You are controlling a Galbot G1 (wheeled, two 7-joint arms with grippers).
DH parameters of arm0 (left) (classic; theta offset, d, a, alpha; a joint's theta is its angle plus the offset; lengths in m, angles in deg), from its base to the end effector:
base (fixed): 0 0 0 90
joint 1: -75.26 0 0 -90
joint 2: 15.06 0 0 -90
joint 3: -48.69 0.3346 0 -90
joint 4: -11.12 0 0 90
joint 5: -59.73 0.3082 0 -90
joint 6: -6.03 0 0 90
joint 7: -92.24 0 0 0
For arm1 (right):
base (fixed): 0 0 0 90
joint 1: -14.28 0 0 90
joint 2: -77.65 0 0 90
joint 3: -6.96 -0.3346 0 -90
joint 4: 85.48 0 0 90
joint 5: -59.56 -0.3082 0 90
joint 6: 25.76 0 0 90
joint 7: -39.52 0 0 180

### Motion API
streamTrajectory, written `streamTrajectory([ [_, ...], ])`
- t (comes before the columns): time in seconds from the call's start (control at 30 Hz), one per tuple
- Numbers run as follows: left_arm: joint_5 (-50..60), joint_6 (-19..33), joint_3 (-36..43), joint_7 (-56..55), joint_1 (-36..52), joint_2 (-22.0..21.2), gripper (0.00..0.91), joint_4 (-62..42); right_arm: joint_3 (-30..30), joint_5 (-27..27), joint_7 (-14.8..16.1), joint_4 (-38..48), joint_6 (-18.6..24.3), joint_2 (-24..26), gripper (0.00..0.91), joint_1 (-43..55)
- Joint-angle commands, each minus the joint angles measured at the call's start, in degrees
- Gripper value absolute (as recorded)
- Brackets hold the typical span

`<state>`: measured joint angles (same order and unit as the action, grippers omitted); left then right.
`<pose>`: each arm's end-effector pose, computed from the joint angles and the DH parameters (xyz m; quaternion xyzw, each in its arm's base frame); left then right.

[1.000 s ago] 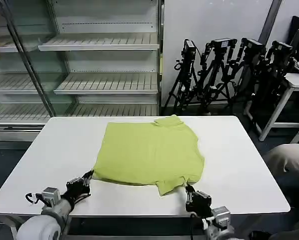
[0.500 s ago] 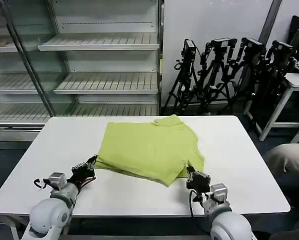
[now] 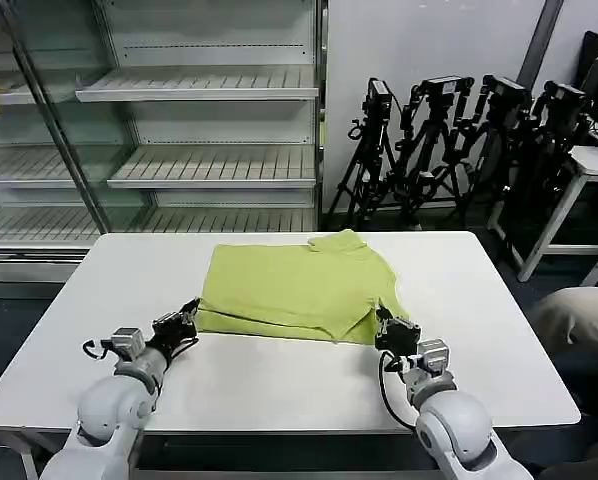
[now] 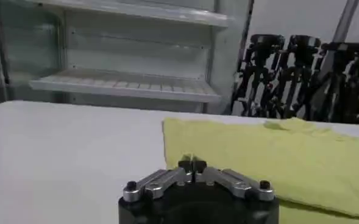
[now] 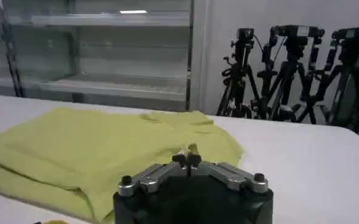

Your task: Fold and organize the clothes.

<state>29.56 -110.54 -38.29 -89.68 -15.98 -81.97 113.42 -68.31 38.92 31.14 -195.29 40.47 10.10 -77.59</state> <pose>0.2951 0.0909 -0.2601 -0.0673 -0.9842 0.0443 0.1576 0.2724 -0.0197 -0.2499 0.1062 -0.9882 0.0355 0.1050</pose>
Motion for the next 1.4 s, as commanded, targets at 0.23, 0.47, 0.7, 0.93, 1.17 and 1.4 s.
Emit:
streamTrajectory([
  [0.23,0.5,0.2,1.3,0.0,4.1,0.0,0.010,-4.9,0.3,1.4,2.4,4.9,2.9,-0.2,0.000,2.7],
  [0.47,1.0,0.2,1.7,0.2,5.2,-0.2,0.010,-6.7,0.6,1.7,2.7,6.8,2.9,-0.9,0.000,5.0],
  [0.7,2.6,0.3,1.9,0.8,6.1,-0.4,0.010,-8.7,0.8,1.7,2.8,8.1,2.8,-1.1,0.000,5.8],
  [0.93,5.1,0.4,2.3,1.0,7.2,-0.6,0.907,-10.3,1.5,2.2,2.6,9.5,2.5,-1.4,0.907,6.9],
  [1.17,5.6,1.0,2.1,1.6,7.2,-0.4,0.907,-10.3,1.3,1.9,1.6,11.2,0.7,-2.0,0.907,7.8],
  [1.4,0.8,1.2,-2.9,1.2,4.3,-1.4,0.907,-3.2,-1.8,-1.5,-0.1,5.1,-2.6,0.1,0.907,3.1],
])
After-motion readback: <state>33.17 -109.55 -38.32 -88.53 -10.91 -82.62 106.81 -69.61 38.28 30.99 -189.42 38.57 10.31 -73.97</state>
